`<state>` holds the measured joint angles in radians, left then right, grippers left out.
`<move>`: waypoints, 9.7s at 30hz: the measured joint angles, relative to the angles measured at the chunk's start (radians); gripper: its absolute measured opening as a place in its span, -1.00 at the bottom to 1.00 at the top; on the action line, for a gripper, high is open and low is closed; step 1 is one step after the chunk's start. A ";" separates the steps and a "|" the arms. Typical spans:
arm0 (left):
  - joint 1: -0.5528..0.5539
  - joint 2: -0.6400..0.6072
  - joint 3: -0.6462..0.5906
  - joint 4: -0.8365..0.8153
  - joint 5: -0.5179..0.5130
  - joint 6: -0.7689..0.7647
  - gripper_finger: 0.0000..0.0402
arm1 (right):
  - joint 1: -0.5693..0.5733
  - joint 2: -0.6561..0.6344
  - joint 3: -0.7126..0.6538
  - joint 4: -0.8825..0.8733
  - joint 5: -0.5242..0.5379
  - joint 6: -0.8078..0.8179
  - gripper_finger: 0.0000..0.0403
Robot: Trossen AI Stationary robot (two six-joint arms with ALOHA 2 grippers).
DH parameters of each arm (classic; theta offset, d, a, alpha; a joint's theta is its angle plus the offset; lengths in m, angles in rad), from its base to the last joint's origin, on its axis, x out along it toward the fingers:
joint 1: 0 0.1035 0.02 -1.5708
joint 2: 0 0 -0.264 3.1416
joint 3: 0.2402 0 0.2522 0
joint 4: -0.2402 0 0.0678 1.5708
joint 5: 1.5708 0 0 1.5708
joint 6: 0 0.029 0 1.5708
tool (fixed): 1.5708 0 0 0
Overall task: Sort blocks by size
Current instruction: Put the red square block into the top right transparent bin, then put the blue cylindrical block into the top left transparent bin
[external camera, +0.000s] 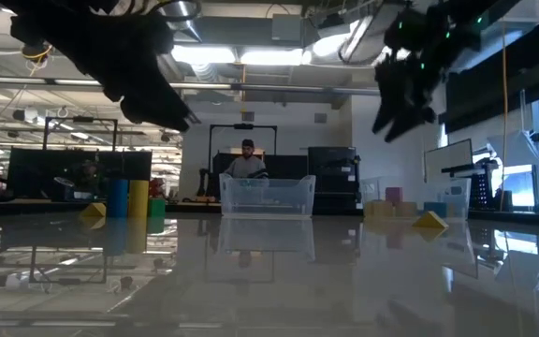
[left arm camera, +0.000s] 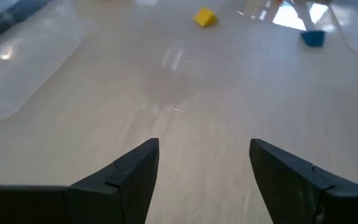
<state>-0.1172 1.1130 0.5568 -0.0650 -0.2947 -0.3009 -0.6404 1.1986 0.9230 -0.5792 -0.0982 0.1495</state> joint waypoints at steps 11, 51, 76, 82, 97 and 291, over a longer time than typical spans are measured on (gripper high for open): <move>-0.201 0.001 0.078 -0.190 0.000 0.146 0.19 | 0.385 0.019 0.000 0.083 0.119 0.028 0.32; -0.871 0.350 0.174 -0.623 0.318 -0.480 0.08 | 0.502 0.077 -0.001 0.081 0.201 0.036 0.32; -0.311 0.309 0.302 -0.528 -0.052 0.096 -0.42 | 0.503 0.001 -0.001 0.044 0.208 0.053 0.32; -0.023 0.308 0.336 -0.201 -0.086 0.336 -0.42 | 0.502 -0.068 -0.001 0.021 0.288 0.046 0.32; 0.365 0.492 0.445 0.299 0.056 0.430 -0.40 | 0.440 -0.129 -0.001 0.041 0.492 -0.083 0.32; 0.493 0.237 0.562 -0.545 0.128 0.043 -0.41 | 0.365 -0.121 -0.001 -0.030 0.441 -0.162 0.32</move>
<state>0.3756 1.3495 1.1191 -0.6098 -0.1665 -0.2577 -0.2754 1.0779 0.9218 -0.6090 0.3430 -0.0124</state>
